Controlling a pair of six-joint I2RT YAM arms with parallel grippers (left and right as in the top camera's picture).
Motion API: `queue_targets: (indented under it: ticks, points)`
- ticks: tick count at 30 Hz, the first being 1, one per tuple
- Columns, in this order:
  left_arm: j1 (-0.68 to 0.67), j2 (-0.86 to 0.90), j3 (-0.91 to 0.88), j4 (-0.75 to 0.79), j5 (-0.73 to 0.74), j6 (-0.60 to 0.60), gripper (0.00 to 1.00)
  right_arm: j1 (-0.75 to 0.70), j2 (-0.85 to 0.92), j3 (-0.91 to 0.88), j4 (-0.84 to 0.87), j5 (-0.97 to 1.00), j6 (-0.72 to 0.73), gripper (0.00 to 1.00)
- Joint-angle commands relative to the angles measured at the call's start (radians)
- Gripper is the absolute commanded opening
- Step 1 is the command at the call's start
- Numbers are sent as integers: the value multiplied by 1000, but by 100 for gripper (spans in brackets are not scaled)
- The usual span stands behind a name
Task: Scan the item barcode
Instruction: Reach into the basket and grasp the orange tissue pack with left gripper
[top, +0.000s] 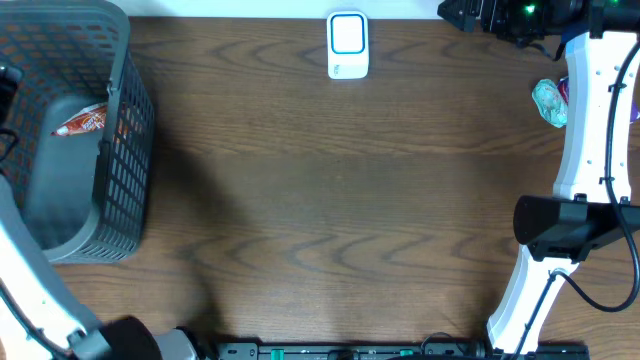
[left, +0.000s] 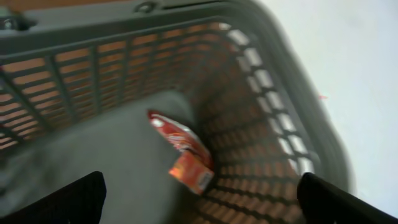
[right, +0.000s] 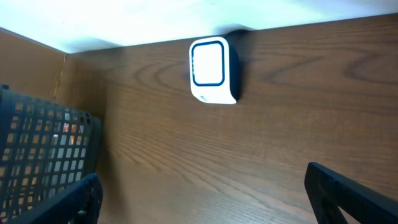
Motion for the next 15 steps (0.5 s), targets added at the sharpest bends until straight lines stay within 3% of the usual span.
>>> queue_targets:
  ticks: [1, 15]
  points:
    - [17, 63, 8, 11, -18, -23, 99, 2, 2, 8, -2, -16, 8, 99]
    - [12, 372, 8, 35, -16, -23, 93, 2, 2, 8, -2, -16, 8, 99]
